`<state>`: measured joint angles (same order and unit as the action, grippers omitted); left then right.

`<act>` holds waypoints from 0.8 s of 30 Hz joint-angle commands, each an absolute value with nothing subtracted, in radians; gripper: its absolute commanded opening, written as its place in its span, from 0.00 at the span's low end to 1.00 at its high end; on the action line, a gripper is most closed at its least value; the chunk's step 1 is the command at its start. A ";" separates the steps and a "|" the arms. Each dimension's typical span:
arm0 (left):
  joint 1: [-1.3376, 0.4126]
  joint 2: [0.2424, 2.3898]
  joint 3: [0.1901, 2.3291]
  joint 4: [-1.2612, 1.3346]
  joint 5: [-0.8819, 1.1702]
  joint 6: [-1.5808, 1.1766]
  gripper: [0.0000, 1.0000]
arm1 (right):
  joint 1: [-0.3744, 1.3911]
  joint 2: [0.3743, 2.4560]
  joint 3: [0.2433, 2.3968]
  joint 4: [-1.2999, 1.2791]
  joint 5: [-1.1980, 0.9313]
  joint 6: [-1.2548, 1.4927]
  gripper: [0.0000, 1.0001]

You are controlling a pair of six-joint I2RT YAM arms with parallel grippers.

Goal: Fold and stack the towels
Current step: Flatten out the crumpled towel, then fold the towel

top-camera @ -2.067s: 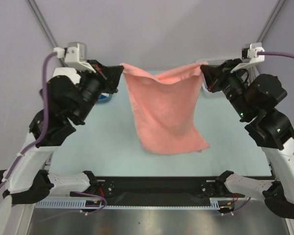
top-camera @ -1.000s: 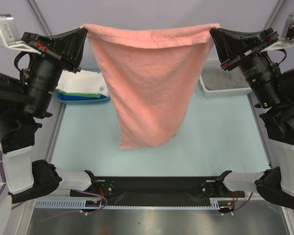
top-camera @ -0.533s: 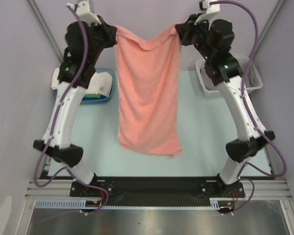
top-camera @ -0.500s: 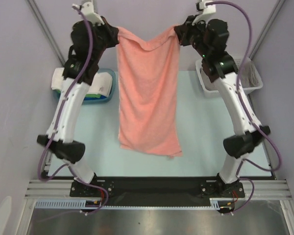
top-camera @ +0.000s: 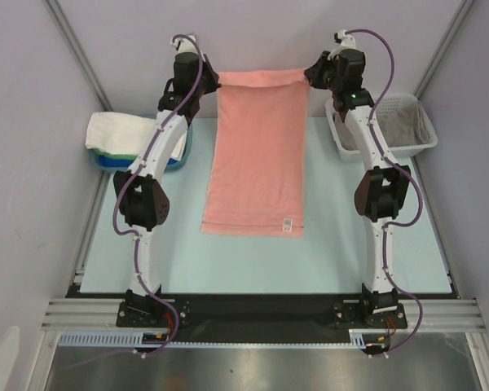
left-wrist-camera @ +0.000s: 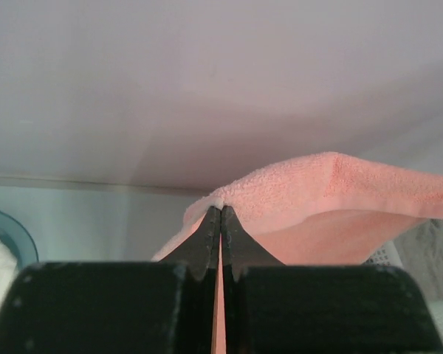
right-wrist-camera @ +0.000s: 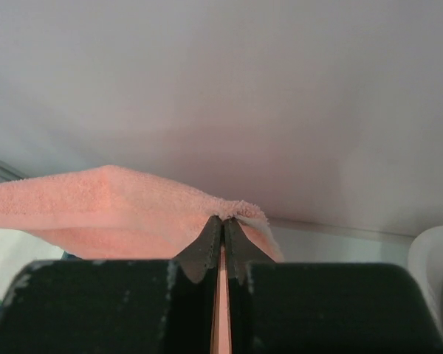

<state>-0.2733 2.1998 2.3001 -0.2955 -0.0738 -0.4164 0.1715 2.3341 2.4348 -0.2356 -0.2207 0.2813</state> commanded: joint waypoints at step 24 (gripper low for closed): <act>-0.265 1.901 1.628 -0.084 -0.038 -0.483 0.00 | 0.187 1.872 1.574 -0.106 -0.288 0.433 0.00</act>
